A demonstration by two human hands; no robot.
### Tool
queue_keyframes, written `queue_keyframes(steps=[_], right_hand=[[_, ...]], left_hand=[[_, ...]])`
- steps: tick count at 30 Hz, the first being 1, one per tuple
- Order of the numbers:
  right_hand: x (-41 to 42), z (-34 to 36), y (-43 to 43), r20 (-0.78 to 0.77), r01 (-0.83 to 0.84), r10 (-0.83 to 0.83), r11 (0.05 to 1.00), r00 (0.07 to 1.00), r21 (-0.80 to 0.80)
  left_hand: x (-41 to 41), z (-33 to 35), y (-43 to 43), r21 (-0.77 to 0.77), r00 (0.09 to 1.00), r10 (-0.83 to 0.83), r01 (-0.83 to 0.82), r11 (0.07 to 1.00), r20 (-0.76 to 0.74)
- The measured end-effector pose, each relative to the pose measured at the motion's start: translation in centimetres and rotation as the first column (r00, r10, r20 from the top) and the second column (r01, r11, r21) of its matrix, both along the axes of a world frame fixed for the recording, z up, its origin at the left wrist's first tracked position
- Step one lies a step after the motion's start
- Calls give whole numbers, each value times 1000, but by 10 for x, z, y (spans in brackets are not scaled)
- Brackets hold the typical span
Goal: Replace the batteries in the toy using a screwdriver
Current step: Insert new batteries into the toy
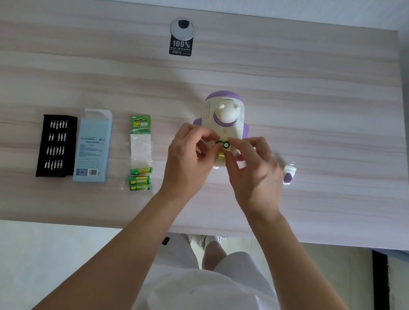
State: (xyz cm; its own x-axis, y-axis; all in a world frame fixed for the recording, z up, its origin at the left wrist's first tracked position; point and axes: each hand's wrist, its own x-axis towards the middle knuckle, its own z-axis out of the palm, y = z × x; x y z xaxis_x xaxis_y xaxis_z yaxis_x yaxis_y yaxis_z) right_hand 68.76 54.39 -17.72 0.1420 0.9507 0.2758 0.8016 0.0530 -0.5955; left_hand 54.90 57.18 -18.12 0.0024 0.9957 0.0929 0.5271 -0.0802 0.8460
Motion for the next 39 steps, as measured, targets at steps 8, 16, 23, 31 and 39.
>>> queue_keyframes(steps=[8, 16, 23, 31, 39], right_hand=[[-1, 1, 0, -12, -2, 2, 1000, 1000, -22], [-2, 1, 1, -20, -1, 1, 1000, 1000, -26], [4, 9, 0, -81, -55, 52, 998, 995, -37], [-4, 38, -6, 17, -86, 85, 993, 996, 80], [-62, 32, -17, 21, -364, 364, 930, 931, 51]], left_hand=[[5, 2, 4, -276, 984, 138, -102, 956, 115], [5, 8, 8, -382, 956, 170, -68, 922, 238], [0, 16, 7, -385, 960, 148, -47, 922, 239], [-39, 42, -12, -332, 969, 195, -136, 933, 153], [-142, 27, -68, -225, 950, 208, -260, 939, -231]])
